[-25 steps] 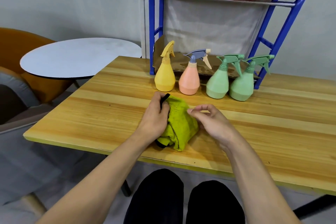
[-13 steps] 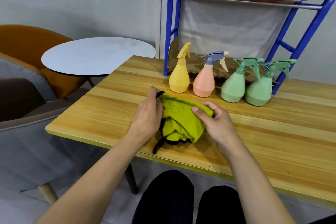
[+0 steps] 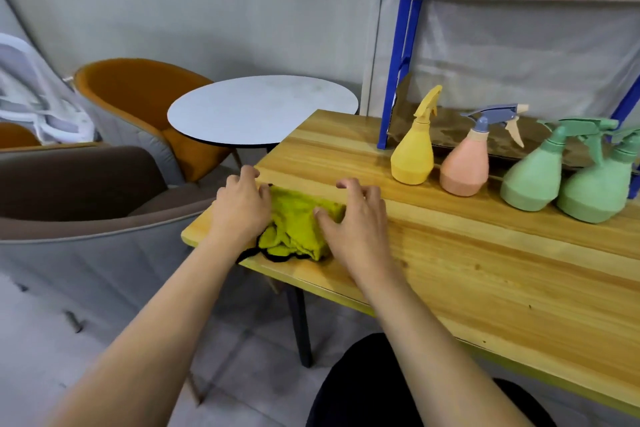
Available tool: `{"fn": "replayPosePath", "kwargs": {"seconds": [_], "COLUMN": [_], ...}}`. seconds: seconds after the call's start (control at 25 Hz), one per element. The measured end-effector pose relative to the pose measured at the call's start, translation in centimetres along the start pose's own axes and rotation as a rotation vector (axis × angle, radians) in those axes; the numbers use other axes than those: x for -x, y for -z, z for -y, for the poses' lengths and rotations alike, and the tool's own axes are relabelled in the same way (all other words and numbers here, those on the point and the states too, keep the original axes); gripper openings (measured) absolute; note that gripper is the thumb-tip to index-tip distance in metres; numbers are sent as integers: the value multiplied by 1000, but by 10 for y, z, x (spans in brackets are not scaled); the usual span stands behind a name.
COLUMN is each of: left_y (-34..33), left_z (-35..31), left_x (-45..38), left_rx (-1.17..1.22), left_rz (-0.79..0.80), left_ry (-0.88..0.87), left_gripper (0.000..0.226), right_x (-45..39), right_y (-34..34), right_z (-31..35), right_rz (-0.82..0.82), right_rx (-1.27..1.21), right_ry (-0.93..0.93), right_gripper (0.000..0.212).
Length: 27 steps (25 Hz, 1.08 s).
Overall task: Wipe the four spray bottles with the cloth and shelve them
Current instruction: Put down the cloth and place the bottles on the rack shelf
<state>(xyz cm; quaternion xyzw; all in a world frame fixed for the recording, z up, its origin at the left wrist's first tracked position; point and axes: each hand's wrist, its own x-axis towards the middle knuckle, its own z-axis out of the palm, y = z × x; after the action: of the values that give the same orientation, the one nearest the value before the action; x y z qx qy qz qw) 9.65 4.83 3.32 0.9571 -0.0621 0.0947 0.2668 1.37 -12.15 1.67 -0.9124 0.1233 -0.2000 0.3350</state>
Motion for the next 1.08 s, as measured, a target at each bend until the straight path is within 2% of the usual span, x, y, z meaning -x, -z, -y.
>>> {"fn": "replayPosePath", "kwargs": {"seconds": [0.08,0.16,0.2,0.36,0.48,0.56,0.76,0.92,1.08], "left_y": [-14,-30,-38,-47,-36,-28,-24,-41,-64], "left_z": [4,2,3,20,26,19,-27,-86,-143], "left_x": [25,49,58,67,64,62,49,32,3], "left_rx": [-63,-80,-85,-117,-128,-122,-71,82,230], "left_rz": [-37,75,117,66,85,115,116,184,238], "left_ry": [-191,-374,-407,-420,-391,-363,-325,-444,-468], "left_gripper": [42,53,58,57,61,65,39,39,44], "right_x": [16,21,22,26,27,24,4,-25,-54], "right_y": [-10,-13,-12,-15,-13,0,59,103,128], "right_z": [-5,-14,-17,-22,-12,-8,-35,-82,-113], "right_rz": [-93,-47,3,119,217,223,46,-225,-386], "right_rx": [197,198,168,87,42,32,3,-53,-30], "right_ry": [206,245,231,255,237,220,-9,-187,-273], "right_gripper": [35,34,36,44,45,45,38,33,43]}}
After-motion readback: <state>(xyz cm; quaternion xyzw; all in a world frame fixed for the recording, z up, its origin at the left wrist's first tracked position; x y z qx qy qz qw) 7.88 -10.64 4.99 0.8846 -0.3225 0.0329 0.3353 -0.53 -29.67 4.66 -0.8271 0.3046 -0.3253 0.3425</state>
